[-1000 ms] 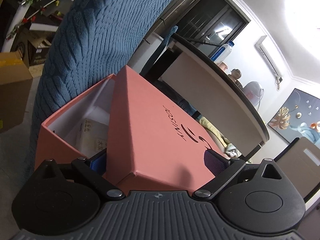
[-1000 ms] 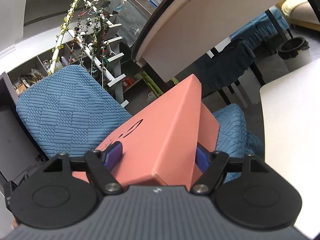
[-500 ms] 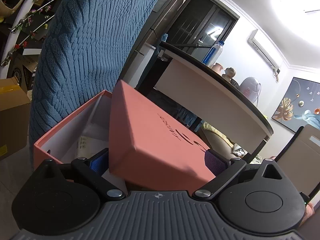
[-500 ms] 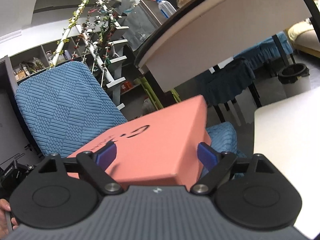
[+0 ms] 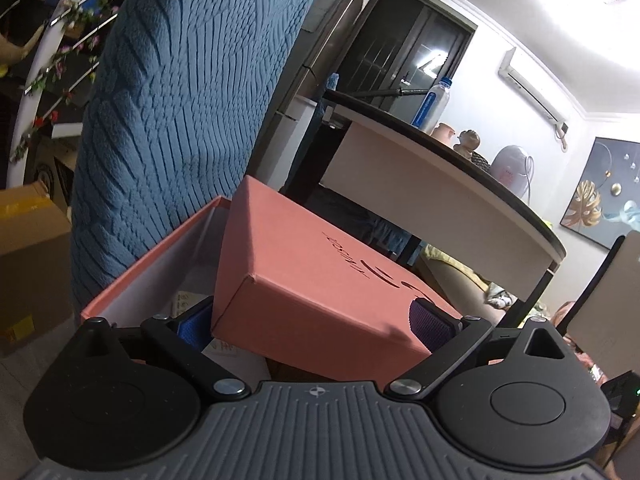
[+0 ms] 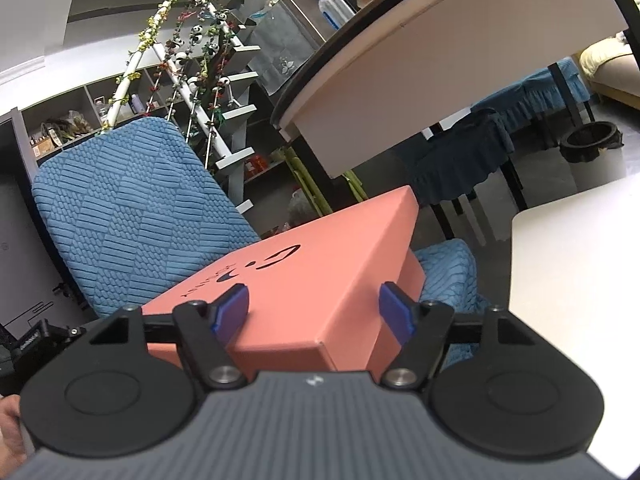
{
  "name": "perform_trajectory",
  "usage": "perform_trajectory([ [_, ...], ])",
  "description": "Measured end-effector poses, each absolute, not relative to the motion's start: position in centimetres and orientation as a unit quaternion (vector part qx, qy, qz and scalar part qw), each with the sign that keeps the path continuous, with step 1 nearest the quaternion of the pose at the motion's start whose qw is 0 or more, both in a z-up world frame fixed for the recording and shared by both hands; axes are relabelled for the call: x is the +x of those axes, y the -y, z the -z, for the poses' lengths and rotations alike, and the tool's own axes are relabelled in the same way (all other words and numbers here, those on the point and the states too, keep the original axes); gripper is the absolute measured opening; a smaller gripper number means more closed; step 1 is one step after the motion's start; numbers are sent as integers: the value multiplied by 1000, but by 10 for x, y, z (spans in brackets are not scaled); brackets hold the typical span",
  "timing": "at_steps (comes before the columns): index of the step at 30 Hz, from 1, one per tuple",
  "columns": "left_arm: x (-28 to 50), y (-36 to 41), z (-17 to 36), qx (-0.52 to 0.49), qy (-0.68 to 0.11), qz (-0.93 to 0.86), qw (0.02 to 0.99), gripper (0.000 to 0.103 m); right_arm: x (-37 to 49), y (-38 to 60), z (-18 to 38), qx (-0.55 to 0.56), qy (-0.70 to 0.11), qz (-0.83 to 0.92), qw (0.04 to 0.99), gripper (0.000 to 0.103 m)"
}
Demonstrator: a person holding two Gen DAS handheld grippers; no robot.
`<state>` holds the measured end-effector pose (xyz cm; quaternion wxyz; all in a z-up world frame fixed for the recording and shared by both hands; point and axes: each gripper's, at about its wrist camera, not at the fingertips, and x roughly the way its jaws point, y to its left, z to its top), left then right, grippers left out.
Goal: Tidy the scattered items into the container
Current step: 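Lower the pink lid onto the box opening with both grippers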
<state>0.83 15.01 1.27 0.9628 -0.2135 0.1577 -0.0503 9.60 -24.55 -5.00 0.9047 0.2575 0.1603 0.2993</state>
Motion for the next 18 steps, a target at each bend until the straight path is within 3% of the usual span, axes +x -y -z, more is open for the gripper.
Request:
perform_trajectory([
  [9,4,-165,-10,-199,-166,39,965,99,80,235,48,234,-163,-315,905,71],
  [18,8,-206,3,-258,-192,16,947,99,65,212,40,195,-147,-336,910,66],
])
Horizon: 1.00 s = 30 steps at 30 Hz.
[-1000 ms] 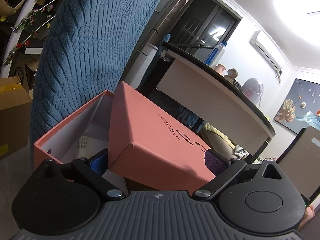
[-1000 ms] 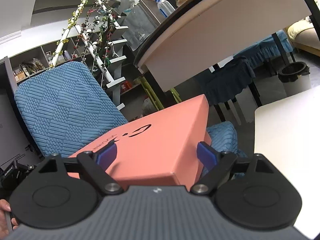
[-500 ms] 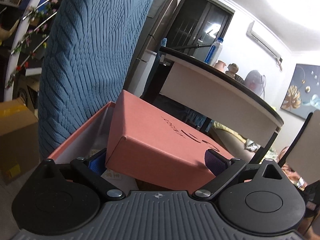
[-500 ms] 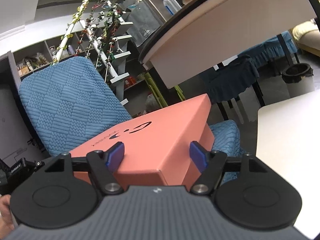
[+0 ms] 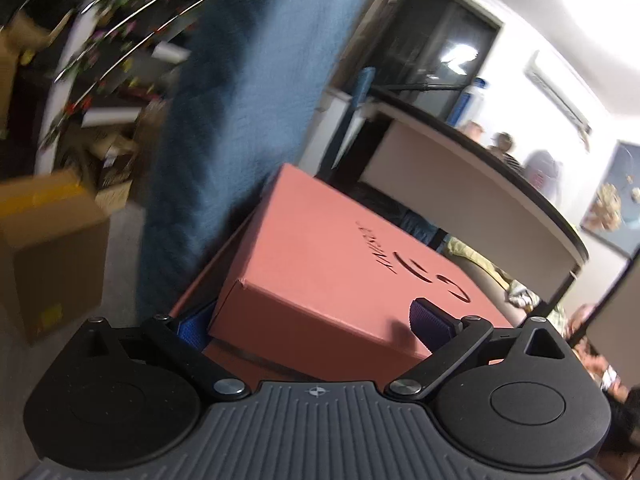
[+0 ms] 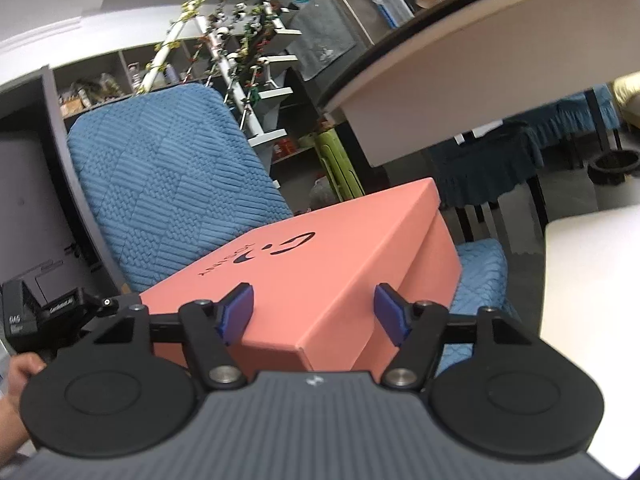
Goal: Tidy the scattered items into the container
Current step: 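Lower the pink lid onto the box opening with both grippers, then press the lid down onto the box and open both grippers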
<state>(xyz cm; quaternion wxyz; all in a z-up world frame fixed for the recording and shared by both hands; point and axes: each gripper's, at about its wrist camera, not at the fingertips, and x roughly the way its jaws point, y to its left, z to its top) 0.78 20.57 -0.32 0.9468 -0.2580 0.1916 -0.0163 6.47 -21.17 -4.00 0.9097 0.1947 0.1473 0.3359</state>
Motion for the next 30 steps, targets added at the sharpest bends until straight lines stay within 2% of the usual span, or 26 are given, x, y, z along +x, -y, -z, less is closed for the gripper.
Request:
perform_trajectory([
  [3,6,-213,4,-264,-187,9,946,100,63,207,40,189,-146,-341,909,66],
  [15,-1,-198,0,-159,-161,-22,974,100,56,200,39,173,-136,-339,915,66],
  [30,22,-198,6,-145,-154,-25,977,101,63,194,39,185,-138,-339,912,67],
])
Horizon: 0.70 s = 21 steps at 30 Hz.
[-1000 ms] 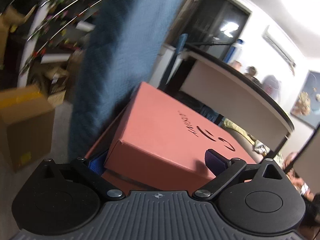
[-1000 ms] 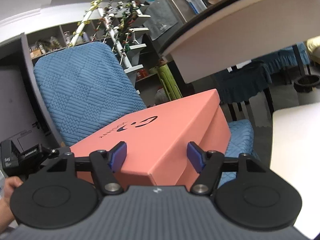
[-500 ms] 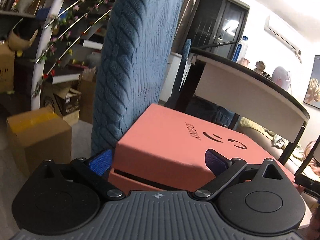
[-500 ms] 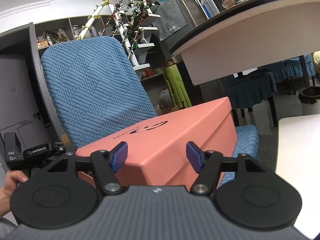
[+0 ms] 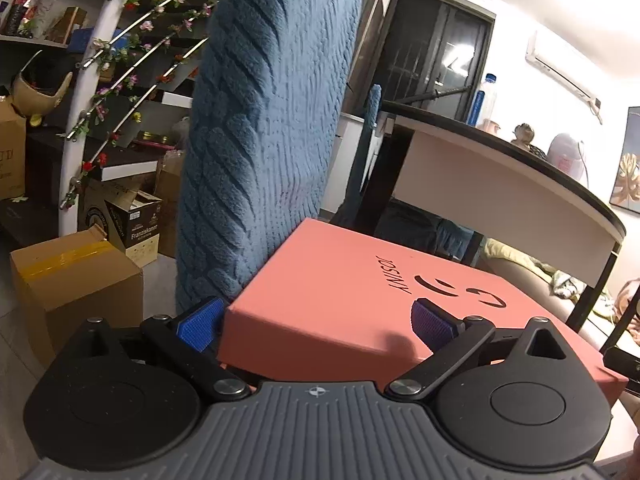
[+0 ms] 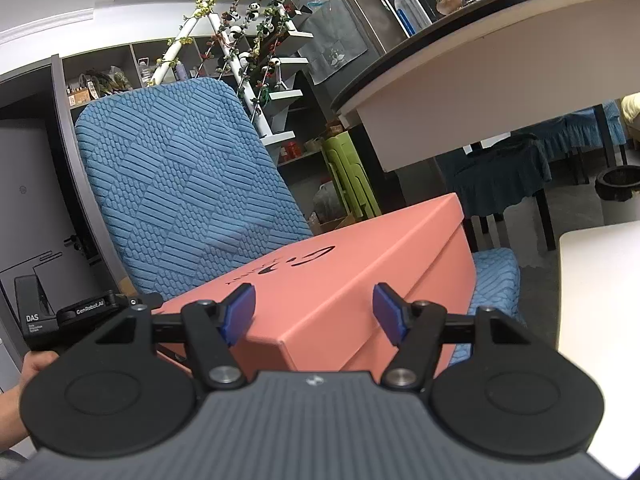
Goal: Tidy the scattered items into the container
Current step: 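Press the lid down onto the box and open both grippers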
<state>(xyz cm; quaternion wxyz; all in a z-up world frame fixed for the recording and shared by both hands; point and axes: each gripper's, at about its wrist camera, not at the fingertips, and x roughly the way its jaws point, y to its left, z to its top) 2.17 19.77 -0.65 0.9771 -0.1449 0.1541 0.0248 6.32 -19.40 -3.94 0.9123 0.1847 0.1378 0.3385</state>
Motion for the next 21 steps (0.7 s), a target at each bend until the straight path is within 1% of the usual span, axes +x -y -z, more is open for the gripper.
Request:
perform_trajectory([
  [3,22,-195,6,-132,-158,-25,978,101,63,193,40,182,-138,-338,913,67],
  [14,4,-200,4,-148,-162,-3,976,100,57,198,36,192,-153,-346,905,67],
  [21,2,-198,6,-130,-168,-6,977,100,51,199,34,193,-153,-351,903,67],
])
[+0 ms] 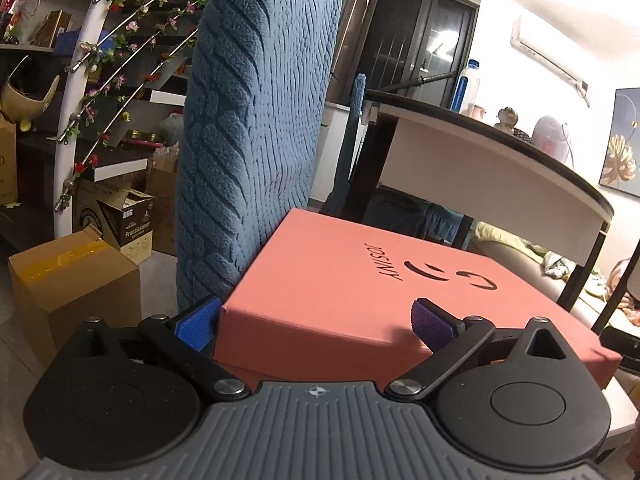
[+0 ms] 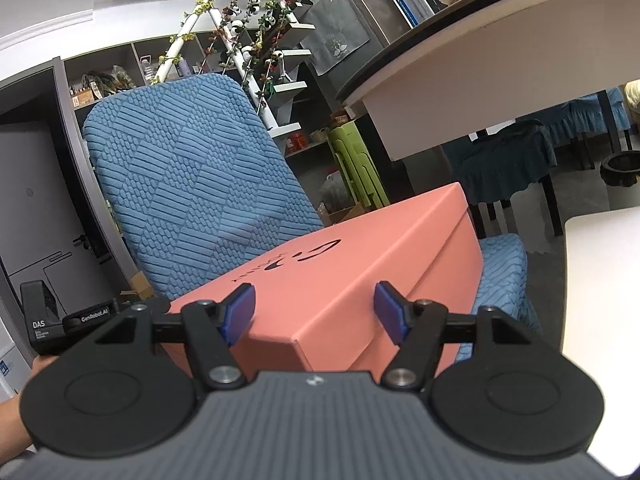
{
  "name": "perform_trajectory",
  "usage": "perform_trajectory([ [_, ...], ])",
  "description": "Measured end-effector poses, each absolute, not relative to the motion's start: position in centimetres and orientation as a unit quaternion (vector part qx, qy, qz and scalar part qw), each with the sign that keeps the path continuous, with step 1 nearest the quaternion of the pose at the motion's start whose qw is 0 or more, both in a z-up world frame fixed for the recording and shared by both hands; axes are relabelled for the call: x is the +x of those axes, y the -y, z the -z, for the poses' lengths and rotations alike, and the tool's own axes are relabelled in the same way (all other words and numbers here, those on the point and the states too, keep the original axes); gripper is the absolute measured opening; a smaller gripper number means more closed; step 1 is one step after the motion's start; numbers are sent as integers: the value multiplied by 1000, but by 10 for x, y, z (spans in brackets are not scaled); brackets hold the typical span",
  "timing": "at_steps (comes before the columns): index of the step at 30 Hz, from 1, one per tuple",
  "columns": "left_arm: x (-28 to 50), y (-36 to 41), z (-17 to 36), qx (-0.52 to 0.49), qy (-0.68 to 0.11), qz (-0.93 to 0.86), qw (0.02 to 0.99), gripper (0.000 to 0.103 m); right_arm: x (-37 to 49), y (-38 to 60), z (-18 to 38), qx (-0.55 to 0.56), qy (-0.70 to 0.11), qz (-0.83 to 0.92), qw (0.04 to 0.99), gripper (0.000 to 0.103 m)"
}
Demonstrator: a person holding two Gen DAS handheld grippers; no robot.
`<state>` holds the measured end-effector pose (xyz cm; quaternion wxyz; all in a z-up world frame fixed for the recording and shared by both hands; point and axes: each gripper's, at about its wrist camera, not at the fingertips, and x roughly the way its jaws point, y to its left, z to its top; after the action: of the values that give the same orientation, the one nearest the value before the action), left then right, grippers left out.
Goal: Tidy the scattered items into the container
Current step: 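Press the lid down onto the box and open both grippers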
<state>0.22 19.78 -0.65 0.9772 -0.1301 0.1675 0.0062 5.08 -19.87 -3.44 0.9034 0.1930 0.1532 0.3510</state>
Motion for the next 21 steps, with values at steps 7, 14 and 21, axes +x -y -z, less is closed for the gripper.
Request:
perform_trajectory([
  [7,0,-195,11,-123,-177,-8,976,100,49,201,39,182,-155,-354,904,67],
  [14,4,-190,14,-114,-184,-20,976,102,49,201,45,177,-158,-354,905,67],
  [21,8,-189,12,-111,-186,-27,976,102,51,200,46,177,-159,-352,905,67],
])
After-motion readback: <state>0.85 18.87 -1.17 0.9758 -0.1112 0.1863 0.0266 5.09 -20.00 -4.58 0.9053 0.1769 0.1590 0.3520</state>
